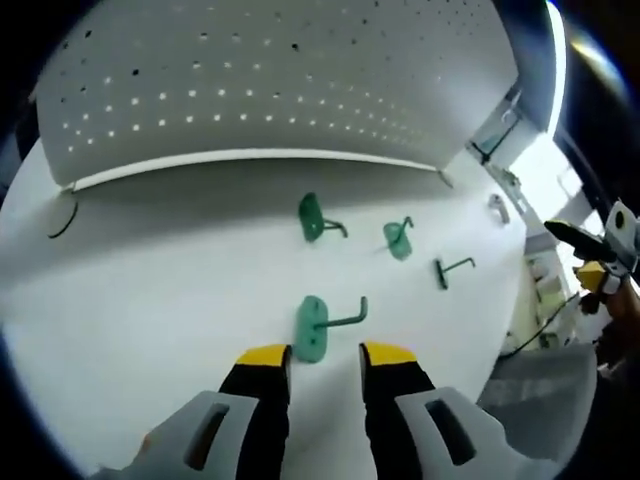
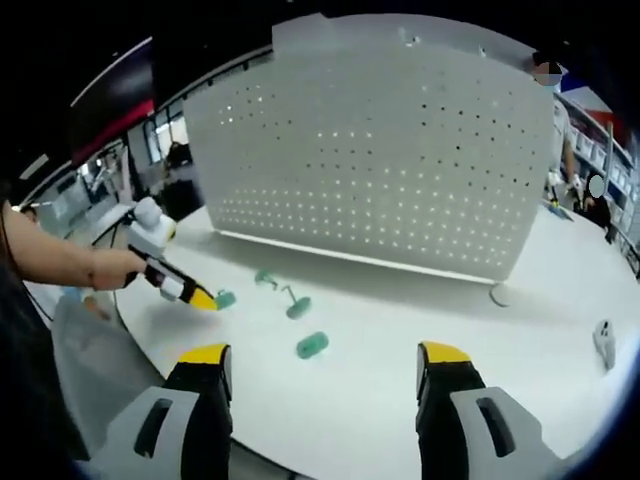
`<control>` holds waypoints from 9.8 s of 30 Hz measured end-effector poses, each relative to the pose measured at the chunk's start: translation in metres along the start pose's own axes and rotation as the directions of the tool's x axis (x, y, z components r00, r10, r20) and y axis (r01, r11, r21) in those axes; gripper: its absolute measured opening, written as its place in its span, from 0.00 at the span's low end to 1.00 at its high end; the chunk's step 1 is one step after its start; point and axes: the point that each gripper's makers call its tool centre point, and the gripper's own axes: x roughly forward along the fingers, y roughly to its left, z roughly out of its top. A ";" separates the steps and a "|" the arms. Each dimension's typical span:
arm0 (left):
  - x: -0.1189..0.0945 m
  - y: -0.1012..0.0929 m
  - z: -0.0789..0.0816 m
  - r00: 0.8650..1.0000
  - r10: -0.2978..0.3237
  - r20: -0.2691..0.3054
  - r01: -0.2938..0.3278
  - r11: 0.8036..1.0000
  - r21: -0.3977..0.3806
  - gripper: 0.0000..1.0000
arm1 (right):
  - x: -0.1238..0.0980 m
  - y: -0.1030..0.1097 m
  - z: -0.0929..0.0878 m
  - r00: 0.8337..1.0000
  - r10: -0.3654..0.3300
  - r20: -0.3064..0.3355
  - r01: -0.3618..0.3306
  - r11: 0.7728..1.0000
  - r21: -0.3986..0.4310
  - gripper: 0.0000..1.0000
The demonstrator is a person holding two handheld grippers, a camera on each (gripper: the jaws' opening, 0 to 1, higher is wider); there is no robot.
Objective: Insert the hook assembly into the mounting plate slot until the hook locks in place.
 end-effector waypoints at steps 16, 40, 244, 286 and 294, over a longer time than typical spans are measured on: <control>0.004 0.003 -0.002 1.000 -0.004 -0.031 0.002 0.999 -0.054 0.06 | 0.005 0.003 -0.006 1.000 0.013 -0.021 -0.013 1.000 -0.004 0.72; 0.003 -0.008 0.008 0.999 -0.032 -0.004 0.031 0.996 -0.084 0.01 | 0.007 0.004 -0.008 0.999 0.022 -0.026 -0.022 1.000 0.000 0.72; -0.191 -0.075 0.051 0.833 -0.052 0.551 -0.063 0.980 0.188 0.93 | 0.072 0.094 0.192 0.842 -0.034 0.539 0.094 0.992 -0.086 0.00; -0.202 -0.058 0.061 0.801 -0.013 0.599 -0.087 0.987 0.138 0.91 | 0.100 0.011 0.311 0.728 -0.268 0.630 0.307 0.951 0.051 0.00; -0.205 -0.054 0.060 0.799 0.002 0.601 -0.097 0.987 0.125 0.91 | 0.104 0.010 0.309 0.725 -0.288 0.626 0.318 0.946 0.066 0.00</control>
